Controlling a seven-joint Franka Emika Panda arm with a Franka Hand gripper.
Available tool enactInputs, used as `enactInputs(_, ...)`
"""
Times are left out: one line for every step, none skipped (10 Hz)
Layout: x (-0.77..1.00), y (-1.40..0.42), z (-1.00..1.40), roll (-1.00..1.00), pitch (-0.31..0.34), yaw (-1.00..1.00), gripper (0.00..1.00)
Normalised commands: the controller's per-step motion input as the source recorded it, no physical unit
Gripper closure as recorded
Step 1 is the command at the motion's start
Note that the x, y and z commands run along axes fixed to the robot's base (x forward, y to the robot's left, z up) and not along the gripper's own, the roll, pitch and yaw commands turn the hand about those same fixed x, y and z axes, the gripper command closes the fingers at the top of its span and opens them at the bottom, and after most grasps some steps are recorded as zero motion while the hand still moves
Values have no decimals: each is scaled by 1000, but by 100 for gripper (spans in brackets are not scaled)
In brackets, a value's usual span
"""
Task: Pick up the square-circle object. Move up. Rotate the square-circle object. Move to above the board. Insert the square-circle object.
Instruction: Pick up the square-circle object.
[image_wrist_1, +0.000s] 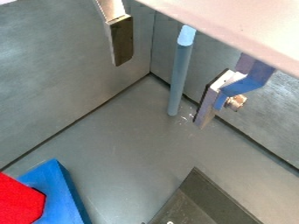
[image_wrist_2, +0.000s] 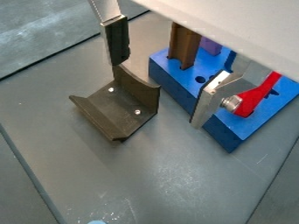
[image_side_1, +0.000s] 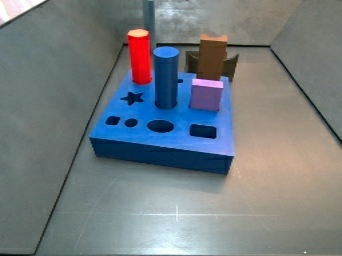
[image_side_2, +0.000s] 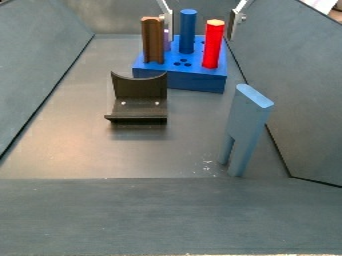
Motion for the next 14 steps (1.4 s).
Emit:
enactInputs(34, 423, 0, -4, 11, 371, 0)
enactInputs(-43, 489, -131, 0, 0, 746, 0)
enactInputs(-120, 437, -240, 0, -19, 846, 0)
enactInputs(-111, 391, -251, 0, -24, 886, 0)
enactInputs(-111, 389, -257, 0, -27, 889, 0)
enactInputs(-117, 391, -277, 0, -34, 889, 0)
enactInputs(-186, 526, -209, -24, -40, 771, 0)
enactInputs(-234, 551, -223, -29, -54, 734, 0)
enactInputs(-223, 529, -240, -3, -27, 731, 0)
enactInputs(-269, 489, -214, 0, 0, 683, 0)
enactInputs(-197, 380, -206, 0, 0, 597, 0)
enactInputs(-160, 309, -240, 7, -1, 511, 0)
enactInputs(-71, 243, -246, 29, 0, 354, 0)
enactInputs(0, 169, -294, 11, 0, 191, 0)
